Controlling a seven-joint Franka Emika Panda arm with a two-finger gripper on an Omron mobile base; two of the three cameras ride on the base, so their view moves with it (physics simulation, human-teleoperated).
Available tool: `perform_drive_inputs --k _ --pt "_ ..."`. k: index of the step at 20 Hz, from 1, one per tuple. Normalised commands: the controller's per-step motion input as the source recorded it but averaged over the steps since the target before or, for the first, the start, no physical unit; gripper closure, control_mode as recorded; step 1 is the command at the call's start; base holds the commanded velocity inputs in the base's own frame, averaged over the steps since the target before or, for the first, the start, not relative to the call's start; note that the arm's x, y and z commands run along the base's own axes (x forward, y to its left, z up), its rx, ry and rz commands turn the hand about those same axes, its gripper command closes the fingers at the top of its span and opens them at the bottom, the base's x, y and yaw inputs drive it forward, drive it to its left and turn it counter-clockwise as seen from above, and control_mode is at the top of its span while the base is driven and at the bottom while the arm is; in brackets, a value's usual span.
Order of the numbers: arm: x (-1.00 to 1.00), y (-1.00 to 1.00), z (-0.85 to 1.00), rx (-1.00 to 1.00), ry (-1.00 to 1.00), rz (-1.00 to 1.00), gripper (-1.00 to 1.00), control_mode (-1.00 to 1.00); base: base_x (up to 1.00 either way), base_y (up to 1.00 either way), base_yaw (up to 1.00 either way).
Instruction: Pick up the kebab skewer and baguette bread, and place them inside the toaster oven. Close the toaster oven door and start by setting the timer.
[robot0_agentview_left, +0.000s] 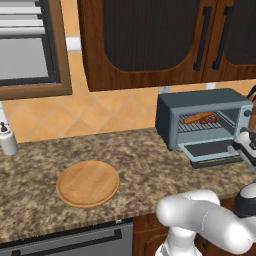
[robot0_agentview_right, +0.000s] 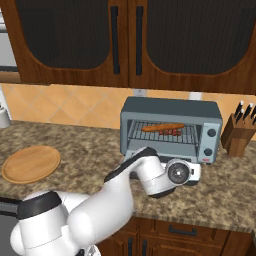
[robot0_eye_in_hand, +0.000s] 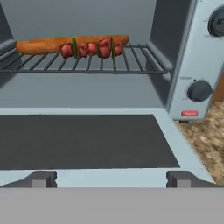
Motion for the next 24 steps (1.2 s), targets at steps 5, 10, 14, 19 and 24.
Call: perform_drive_inputs --k 5,10,14,19,24 --pt "-0.59 0.10 -0.23 0.00 0.12 0.03 -1.00 -1.00 0.00 0.00 0.00" --pt "-0.37 0.25 -0.25 0.00 0.11 0.05 -1.00 -1.00 0.00 0.00 0.00" --pt "-0.02 0.18 -0.07 0.00 0.07 0.08 -1.00 -1.00 0.00 0.00 0.00" --pt "0.00 0.02 -0.04 0.00 0.04 0.08 -1.00 -1.00 0.00 0.00 0.00" --pt "0.00 0.05 -0.13 0.00 0.03 0.06 -1.00 -1.00 0.00 0.00 0.00"
